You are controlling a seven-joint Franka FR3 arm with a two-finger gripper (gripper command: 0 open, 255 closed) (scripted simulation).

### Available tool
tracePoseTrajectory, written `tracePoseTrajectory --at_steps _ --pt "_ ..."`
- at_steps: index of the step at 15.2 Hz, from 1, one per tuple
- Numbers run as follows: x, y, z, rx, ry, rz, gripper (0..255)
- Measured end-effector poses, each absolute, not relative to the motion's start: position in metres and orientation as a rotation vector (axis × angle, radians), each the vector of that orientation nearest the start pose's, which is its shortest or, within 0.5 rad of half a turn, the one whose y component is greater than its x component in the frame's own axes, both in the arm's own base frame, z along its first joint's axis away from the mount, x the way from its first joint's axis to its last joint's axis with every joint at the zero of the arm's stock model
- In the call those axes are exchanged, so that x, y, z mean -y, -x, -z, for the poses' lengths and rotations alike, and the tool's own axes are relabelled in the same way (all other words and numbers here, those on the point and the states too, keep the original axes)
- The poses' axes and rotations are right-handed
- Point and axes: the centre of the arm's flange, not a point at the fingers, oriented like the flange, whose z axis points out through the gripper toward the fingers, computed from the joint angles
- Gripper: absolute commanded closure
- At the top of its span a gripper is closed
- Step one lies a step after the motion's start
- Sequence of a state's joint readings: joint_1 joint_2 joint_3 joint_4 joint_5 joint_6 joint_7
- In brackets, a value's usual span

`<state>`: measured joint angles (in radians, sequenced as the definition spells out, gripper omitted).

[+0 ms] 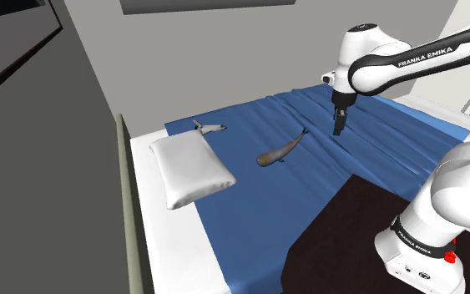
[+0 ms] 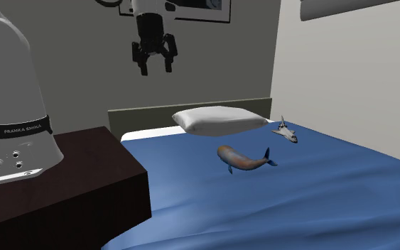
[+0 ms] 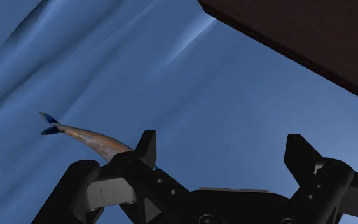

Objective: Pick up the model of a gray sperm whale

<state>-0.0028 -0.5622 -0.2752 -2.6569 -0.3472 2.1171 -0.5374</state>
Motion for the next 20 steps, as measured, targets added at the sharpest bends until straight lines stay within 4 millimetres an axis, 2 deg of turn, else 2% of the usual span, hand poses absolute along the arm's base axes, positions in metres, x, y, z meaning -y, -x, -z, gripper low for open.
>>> tracePoseTrajectory --at_steps 9,20 --pt "0.17 -0.401 -0.326 1.139 3.116 -0.017 0" --pt "0.219 -0.48 -0.223 1.572 2.963 0.043 0"
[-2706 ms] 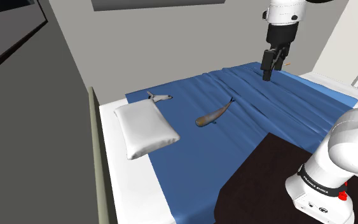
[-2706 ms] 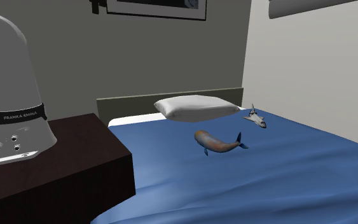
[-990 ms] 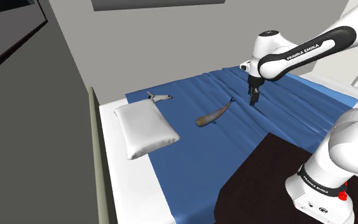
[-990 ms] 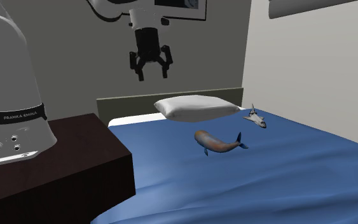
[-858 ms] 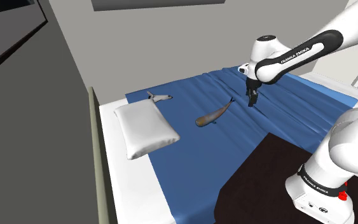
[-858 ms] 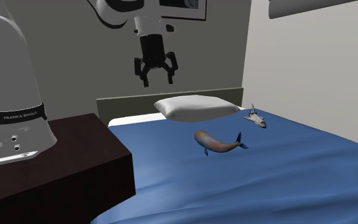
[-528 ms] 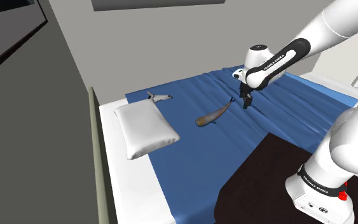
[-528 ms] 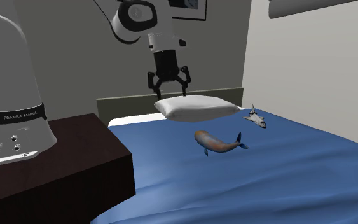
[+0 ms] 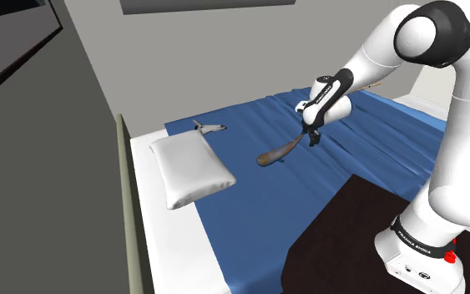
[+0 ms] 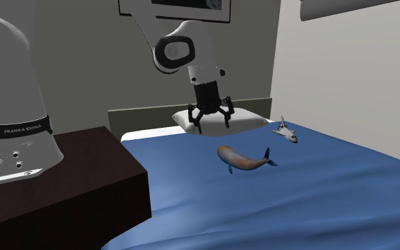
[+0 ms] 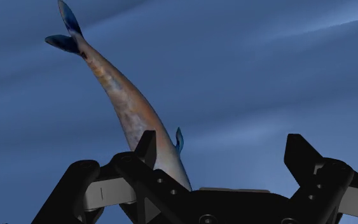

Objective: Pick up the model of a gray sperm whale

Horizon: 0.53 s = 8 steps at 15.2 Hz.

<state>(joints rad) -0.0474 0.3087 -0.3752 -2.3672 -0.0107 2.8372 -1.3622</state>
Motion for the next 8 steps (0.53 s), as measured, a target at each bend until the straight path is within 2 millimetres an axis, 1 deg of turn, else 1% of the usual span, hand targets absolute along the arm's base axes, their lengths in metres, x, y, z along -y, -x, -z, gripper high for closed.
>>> tracePoseTrajectory --at_steps 1,6,7,8 --pt "0.224 -0.487 -0.216 1.61 2.946 0.047 0" --pt "0.237 -0.53 -0.171 1.801 2.85 0.075 0" --pt "0.244 -0.539 -0.163 1.837 2.829 0.081 0" --pt "0.244 -0.547 -0.156 1.874 2.809 0.086 0"
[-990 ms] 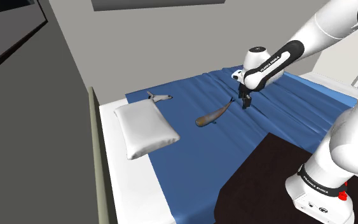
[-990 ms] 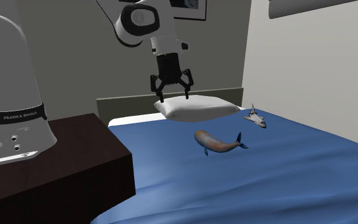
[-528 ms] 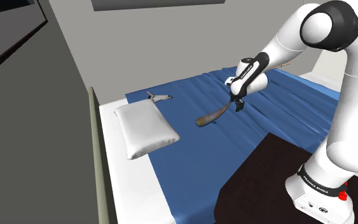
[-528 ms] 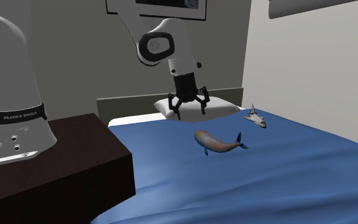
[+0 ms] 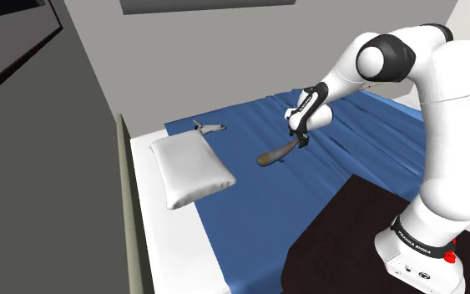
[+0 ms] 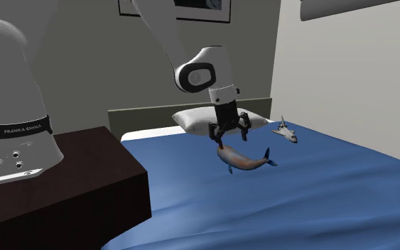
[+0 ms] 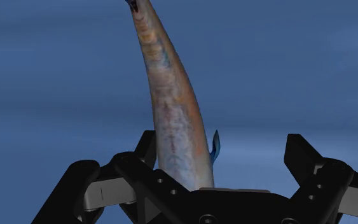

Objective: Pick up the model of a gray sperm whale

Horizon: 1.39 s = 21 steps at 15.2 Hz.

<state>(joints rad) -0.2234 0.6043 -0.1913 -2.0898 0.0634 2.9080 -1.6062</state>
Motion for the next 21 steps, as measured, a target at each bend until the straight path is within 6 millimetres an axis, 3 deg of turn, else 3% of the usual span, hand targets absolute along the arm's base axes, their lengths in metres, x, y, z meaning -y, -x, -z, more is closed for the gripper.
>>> tracePoseTrajectory --at_steps 6,13,14,21 --pt "0.254 -0.594 -0.105 2.061 2.688 0.116 0" --pt "0.254 -0.598 -0.066 2.076 2.678 0.119 0" --pt "0.254 -0.597 -0.064 2.076 2.678 0.119 255" --pt "0.255 -0.597 -0.063 2.076 2.68 0.119 255"
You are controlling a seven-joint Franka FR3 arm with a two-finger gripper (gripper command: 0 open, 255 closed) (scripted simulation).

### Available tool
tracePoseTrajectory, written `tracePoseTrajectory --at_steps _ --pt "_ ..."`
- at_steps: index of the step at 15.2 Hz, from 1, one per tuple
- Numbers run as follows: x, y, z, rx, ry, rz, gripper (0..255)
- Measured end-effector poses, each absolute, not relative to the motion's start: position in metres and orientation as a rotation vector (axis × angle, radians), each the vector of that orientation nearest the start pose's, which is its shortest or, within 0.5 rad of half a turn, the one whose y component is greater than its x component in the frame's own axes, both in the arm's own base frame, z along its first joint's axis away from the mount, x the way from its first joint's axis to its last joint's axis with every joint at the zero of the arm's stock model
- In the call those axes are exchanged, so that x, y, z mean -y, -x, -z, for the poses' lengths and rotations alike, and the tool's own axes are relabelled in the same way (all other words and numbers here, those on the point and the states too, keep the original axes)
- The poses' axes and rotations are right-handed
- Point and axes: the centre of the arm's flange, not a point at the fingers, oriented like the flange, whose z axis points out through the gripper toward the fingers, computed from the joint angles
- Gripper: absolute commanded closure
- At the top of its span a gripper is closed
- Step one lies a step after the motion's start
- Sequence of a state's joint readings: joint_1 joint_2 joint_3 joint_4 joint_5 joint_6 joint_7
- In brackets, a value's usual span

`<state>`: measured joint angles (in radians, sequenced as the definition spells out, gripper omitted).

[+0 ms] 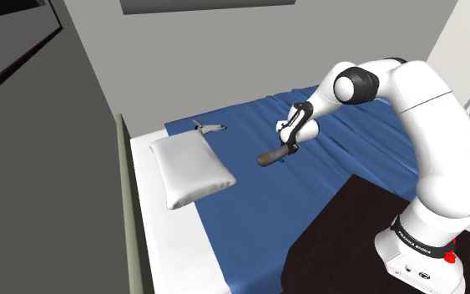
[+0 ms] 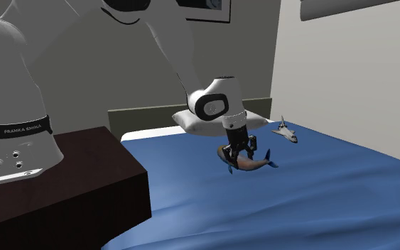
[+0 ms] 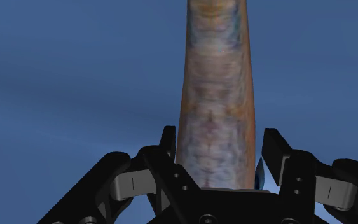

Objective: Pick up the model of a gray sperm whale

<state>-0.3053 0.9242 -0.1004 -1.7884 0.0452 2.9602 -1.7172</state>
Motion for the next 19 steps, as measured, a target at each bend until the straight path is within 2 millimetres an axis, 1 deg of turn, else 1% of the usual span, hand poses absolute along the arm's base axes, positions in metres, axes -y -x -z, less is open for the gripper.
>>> tracePoseTrajectory --at_steps 3,5,16,19 --pt "0.255 -0.597 -0.063 2.075 2.68 0.119 255" --pt "0.254 -0.597 -0.068 2.075 2.678 0.119 255" --pt "0.254 -0.598 -0.126 2.076 2.677 0.119 255" --pt "0.255 -0.598 -0.139 2.076 2.678 0.119 255"
